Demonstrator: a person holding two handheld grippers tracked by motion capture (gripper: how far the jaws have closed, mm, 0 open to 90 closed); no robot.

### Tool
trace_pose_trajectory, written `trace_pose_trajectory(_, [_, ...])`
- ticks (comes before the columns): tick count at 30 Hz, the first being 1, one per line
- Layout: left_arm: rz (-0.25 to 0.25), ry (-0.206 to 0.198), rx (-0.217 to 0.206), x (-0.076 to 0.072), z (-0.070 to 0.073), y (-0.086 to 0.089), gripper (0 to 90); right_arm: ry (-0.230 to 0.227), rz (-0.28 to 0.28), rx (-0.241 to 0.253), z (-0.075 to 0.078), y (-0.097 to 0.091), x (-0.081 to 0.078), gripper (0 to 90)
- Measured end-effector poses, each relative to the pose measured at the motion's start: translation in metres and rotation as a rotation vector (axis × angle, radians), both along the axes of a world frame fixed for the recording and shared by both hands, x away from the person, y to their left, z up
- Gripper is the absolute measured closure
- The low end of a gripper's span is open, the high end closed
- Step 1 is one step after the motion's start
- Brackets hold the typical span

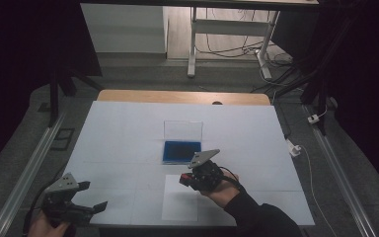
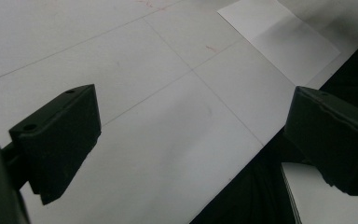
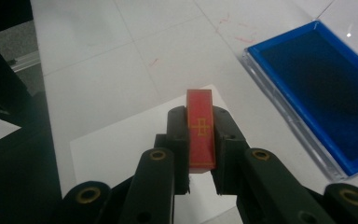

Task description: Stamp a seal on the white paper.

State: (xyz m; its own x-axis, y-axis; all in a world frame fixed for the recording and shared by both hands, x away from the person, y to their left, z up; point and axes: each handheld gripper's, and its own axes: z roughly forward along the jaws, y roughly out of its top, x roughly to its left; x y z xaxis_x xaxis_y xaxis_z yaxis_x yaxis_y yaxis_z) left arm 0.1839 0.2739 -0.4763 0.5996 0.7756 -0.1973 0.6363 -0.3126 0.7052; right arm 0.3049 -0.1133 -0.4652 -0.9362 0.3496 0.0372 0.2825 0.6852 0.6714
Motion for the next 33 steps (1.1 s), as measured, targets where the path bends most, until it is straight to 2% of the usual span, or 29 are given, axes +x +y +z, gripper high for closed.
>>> trace_pose_trajectory(10, [0.001,0.000,-0.002,0.000,0.000,0.000,3.9,0.007,0.015,-0.009,-0.008,0.006,-0.011,79.3])
trace_pose_trajectory(16, [0.001,0.000,-0.003,0.000,0.000,0.000,3.9,-0.010,0.025,-0.031,-0.013,0.010,-0.014,79.3])
trace_pose_trajectory(30, [0.000,0.001,-0.002,0.000,0.000,0.001,3.8,-0.011,0.037,-0.061,-0.025,0.017,-0.014,79.4])
trace_pose_trajectory(33, [-0.001,0.000,-0.002,0.000,0.000,0.001,3.9,-0.012,0.040,-0.082,-0.030,0.019,-0.013,79.4])
